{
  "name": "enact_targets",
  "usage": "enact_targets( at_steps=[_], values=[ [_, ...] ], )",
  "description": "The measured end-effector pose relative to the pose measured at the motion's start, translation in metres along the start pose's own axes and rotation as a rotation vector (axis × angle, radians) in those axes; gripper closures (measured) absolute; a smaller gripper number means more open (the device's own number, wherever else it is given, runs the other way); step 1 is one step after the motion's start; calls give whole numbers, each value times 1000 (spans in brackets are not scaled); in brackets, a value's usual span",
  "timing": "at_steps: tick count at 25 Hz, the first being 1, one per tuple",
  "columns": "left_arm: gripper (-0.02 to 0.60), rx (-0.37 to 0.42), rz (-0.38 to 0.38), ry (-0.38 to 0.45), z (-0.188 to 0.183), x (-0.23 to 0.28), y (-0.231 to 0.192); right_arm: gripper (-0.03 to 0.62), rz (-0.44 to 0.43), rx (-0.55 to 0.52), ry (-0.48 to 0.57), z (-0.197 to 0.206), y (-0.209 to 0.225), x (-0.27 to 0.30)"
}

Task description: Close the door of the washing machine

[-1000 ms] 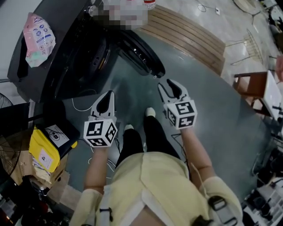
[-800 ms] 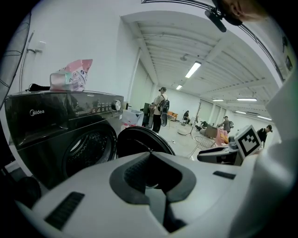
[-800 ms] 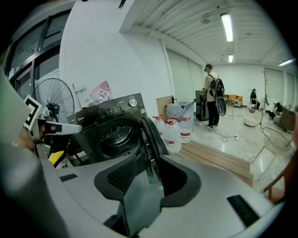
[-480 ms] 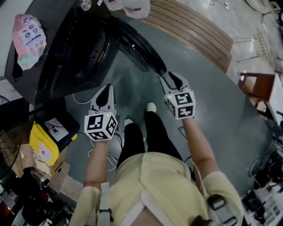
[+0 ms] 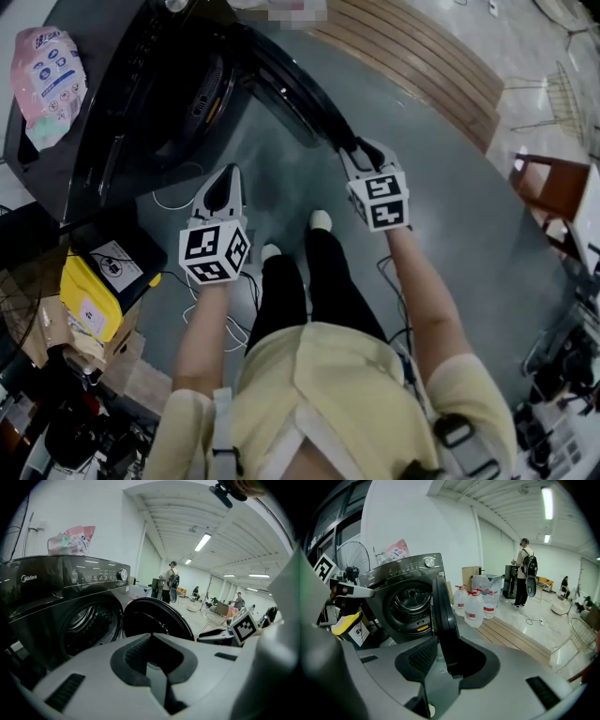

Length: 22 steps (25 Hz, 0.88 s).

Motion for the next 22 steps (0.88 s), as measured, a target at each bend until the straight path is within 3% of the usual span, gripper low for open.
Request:
enact_targets(
  at_steps=[5,22],
  values=[
    [572,22,-13,5,-4,7,-3,464,-12,-21,-38,2,6,17],
    [572,-9,-73,21,9,-12,-7,465,-7,-93,-80,1,10,32]
  ],
)
Point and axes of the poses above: the fingertips, and each gripper's own axes: x forward along the fingers, y to its right, z out of its underside, the point moved 10 cm from there along -x, backward along the fingers, and after that the axes turned 3 degrees about -z, right-handed, at the moved point
